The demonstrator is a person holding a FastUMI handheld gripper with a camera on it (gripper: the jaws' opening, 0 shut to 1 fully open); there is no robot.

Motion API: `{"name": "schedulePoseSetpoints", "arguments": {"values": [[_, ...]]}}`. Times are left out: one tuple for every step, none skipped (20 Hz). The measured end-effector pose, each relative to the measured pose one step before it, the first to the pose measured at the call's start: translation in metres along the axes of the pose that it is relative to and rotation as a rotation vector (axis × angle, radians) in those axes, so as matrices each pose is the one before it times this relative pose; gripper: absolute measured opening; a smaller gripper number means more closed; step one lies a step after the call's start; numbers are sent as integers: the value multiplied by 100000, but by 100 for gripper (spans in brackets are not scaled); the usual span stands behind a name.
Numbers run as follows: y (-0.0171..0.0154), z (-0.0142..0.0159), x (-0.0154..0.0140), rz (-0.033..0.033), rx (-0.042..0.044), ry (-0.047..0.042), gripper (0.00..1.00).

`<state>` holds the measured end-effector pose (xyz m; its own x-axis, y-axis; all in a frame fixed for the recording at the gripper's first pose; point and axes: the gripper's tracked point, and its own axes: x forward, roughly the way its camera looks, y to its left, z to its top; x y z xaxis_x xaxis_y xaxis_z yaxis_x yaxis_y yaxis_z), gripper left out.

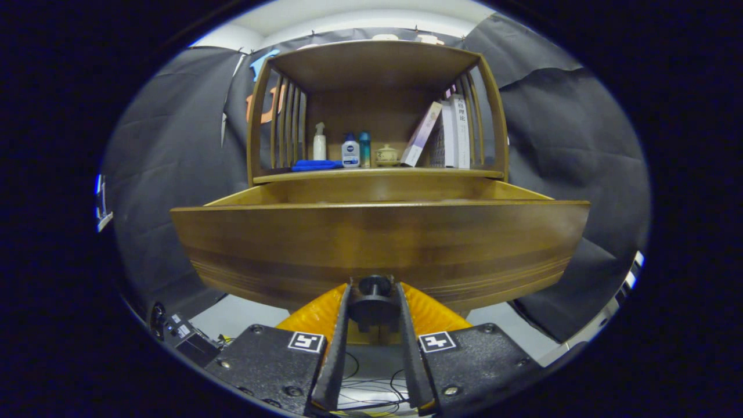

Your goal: Pull open the drawer, take out the items inside it, and place them on the countertop above the cabinet.

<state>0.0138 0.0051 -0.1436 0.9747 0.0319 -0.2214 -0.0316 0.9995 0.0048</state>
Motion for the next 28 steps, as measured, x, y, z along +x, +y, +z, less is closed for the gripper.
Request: {"name": "schedulePoseSetpoints", "arguments": {"values": [[19, 128, 170, -317, 606, 138, 46], [3, 185, 392, -150, 424, -222, 47], [-44, 137, 317, -916, 1071, 62, 47], [-128, -123, -122, -761, -377, -419, 47], [167, 112, -28, -89, -1182, -1083, 47], [-21, -130, -1, 50, -962, 342, 47], [-48, -28, 51, 217, -861, 919, 47], [-70, 124, -99, 419, -511, 802, 47], [-132, 340, -299, 290, -811, 24, 50], [-615, 550, -403, -897, -67, -700, 56], [-203, 718, -679, 1047, 54, -1102, 62], [-215, 592, -794, 755, -351, 258, 69], [-242, 683, -671, 1531, -4, 82, 75], [-278, 833, -709, 959, 237, 219, 81], [-497, 1259, -618, 163, 1052, -616, 88], [-589, 1248, -479, -236, 1245, 260, 94], [-387, 1283, -203, -120, 1852, 849, 100], [-266, 1209, -44, 95, 2265, 1587, 100], [-242, 1235, 181, 530, 2451, 1962, 100], [-94, 1053, 399, 830, 2342, 2560, 100], [27, 1311, 463, 783, 2071, 1699, 100], [-194, 1100, 654, -93, 1160, 1838, 100], [-309, 982, 826, -2213, -42, 2926, 99], [-326, 1009, 739, -2005, -1068, 1686, 98], [79, 956, 796, -1033, -1700, 1635, 99], [180, 549, 1029, -1163, -1502, 3107, 99], [233, 419, 979, -571, -805, 3818, 99], [612, 319, 920, 818, -1524, 3788, 99]]}}
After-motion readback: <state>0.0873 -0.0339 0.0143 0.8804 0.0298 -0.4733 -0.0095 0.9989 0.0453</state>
